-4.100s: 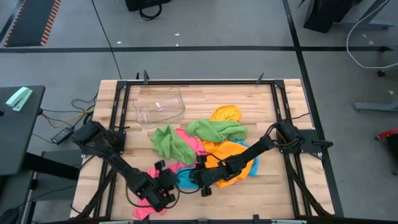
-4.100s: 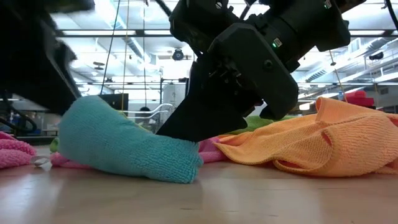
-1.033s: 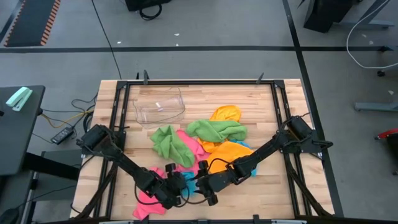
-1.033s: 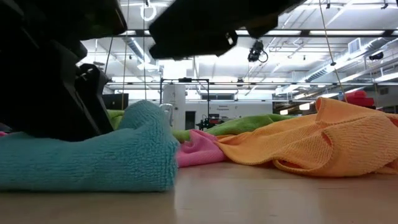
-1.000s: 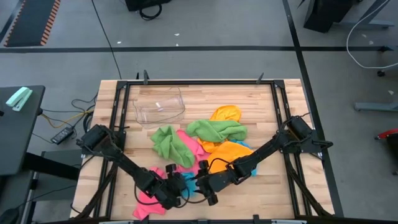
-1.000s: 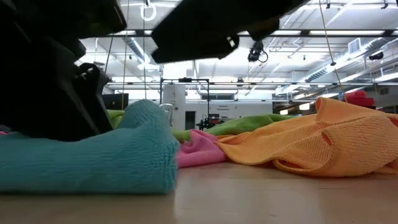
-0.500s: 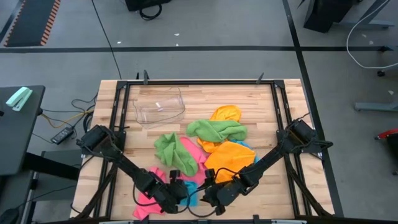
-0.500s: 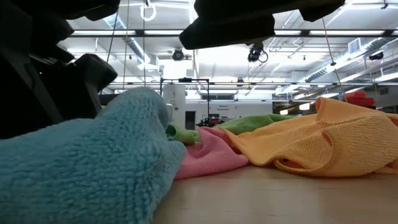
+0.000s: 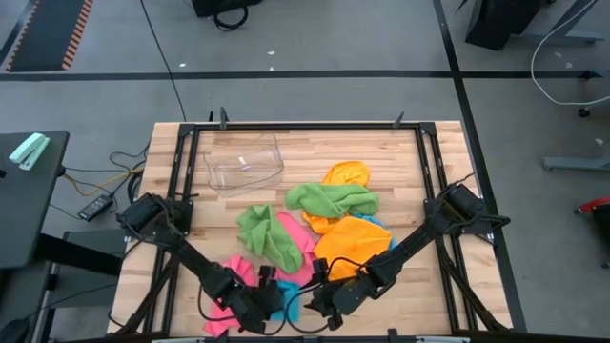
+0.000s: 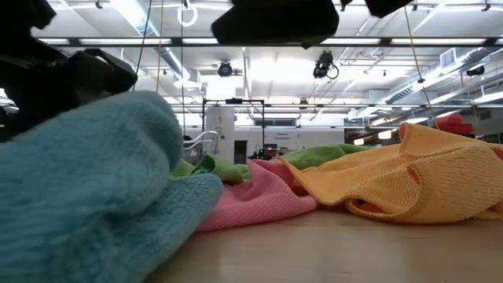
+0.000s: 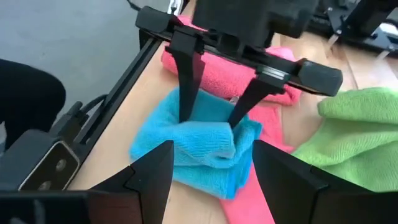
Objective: Fold microfiber towels
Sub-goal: Fold the left blue microfiber towel
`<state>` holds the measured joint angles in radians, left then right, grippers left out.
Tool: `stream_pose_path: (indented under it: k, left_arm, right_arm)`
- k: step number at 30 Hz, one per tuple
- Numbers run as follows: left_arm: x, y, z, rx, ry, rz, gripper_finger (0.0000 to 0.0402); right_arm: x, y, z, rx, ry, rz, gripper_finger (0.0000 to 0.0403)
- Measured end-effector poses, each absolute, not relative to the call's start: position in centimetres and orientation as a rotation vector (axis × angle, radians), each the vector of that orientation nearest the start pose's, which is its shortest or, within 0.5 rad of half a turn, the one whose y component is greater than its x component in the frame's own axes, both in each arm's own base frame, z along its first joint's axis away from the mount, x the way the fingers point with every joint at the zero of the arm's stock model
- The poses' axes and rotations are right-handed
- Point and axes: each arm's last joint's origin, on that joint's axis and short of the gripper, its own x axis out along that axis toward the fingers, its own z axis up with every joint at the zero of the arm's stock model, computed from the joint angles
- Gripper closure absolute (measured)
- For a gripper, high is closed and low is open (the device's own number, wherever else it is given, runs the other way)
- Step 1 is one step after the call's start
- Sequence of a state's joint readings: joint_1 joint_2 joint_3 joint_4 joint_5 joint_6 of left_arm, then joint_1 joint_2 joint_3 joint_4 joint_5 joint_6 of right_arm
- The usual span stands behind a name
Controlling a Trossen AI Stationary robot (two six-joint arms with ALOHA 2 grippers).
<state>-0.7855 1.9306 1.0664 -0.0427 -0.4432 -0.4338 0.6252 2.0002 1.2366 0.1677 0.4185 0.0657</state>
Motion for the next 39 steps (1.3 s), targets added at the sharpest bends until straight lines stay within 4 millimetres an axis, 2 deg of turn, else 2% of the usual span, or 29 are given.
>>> stream_pose_path:
  k: [4, 14, 32, 39]
  left_arm:
    - [27.2, -25.6, 13.6, 0.158, 0.763, -0.142, 0.0198]
    - [27.2, -25.0, 16.0, 0.149, 0.712, -0.134, 0.0207]
    - [27.4, -24.6, 16.2, 0.205, 0.698, -0.105, 0.022]
    - [27.4, -24.5, 16.2, 0.177, 0.698, -0.092, 0.0213]
  right_arm:
    - [35.4, 24.1, 15.6, -0.268, 0.53, 0.17, 0.0175]
    - [35.3, 24.3, 15.7, -0.31, 0.511, 0.155, 0.0175]
    - [35.3, 24.1, 15.6, -0.294, 0.523, 0.146, 0.0175]
    - [35.3, 24.1, 15.6, -0.291, 0.525, 0.146, 0.0175]
